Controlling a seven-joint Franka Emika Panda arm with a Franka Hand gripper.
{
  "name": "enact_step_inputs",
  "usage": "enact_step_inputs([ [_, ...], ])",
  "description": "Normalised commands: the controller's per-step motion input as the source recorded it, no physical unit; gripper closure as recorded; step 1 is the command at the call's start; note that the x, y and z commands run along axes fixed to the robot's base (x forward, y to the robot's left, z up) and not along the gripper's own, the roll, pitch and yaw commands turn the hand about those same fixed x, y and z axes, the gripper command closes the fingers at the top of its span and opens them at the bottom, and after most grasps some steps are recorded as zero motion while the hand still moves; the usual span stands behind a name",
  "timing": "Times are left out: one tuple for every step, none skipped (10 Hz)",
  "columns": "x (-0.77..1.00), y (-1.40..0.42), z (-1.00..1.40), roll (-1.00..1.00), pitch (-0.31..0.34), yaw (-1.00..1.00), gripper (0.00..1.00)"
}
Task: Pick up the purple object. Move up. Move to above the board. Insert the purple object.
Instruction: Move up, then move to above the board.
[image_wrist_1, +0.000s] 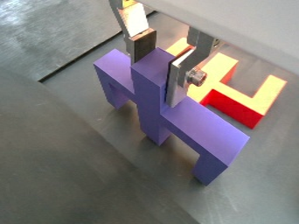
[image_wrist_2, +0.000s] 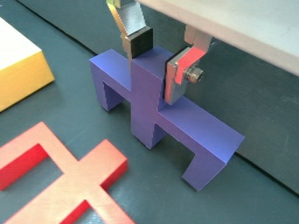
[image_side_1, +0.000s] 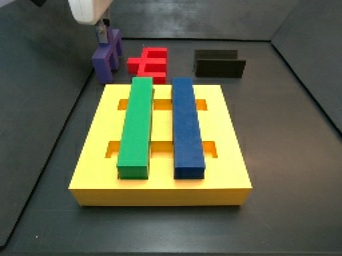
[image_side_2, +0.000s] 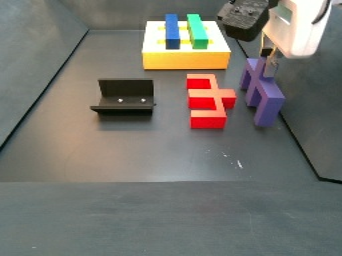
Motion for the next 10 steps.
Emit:
enact_step_inputs([
  [0.00,0.00,0.83,0.00,0.000,0.00,1.00],
  [-0.04,0.04,0.80,-0.01,0.023,0.05,1.00],
  [-0.08,0.03,0.63,-0.01,0.064,0.04,1.00],
  [-0.02,0.01,0.27,-0.02,0.033,0.02,1.00],
  [0.00,0.00,1.40,0.00,0.000,0.00,1.00],
  [0.00,0.00,1.40,0.00,0.013,0.00,1.00],
  [-0.07,-0.02,1.40,-0.02,0.031,-0.01,1.00],
  [-0.06,-0.01,1.40,-0.04,-0.002,-0.01,1.00],
  [0.04,0.00,0.91,-0.05,0.051,-0.01,1.00],
  [0.08,0.00,0.41,-0.06,0.114,-0.01,1.00],
])
